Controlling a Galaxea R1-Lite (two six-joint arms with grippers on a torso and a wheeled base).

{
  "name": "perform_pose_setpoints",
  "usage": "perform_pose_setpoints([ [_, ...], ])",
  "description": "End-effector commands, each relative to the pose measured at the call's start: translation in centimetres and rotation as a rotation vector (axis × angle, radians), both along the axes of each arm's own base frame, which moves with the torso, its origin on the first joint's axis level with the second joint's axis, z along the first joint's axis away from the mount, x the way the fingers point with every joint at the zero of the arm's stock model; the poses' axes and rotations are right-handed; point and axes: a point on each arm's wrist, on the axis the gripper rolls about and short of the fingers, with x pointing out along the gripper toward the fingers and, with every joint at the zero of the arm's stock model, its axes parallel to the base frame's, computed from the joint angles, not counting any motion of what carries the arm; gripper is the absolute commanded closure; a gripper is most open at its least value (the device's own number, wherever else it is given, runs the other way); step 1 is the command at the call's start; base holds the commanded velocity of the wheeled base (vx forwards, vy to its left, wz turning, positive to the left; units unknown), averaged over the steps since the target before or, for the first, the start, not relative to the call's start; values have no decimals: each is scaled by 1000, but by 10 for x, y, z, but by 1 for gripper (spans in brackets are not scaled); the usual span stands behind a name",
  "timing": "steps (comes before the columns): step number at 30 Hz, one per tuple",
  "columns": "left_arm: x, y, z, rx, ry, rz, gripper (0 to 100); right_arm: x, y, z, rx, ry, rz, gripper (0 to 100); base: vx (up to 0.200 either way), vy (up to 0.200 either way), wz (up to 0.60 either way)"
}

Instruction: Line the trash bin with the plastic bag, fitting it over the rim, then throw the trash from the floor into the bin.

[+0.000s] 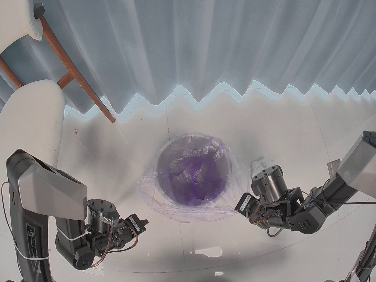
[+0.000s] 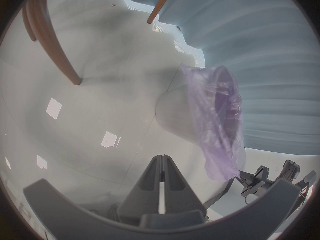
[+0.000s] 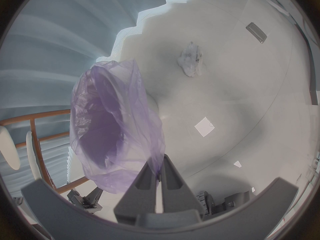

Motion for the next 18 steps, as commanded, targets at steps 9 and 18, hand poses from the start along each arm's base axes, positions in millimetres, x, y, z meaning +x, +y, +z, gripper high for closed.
perform_pose_setpoints([
  [9,-5,-3,14,-9,-42,-6,100,-8,-4,-26,-50,-34,62,100,0,0,0],
  [18,-11,0,50,-67,-145,-24,0,-10,-1,-23,-42,-47,68,100,0,0,0],
])
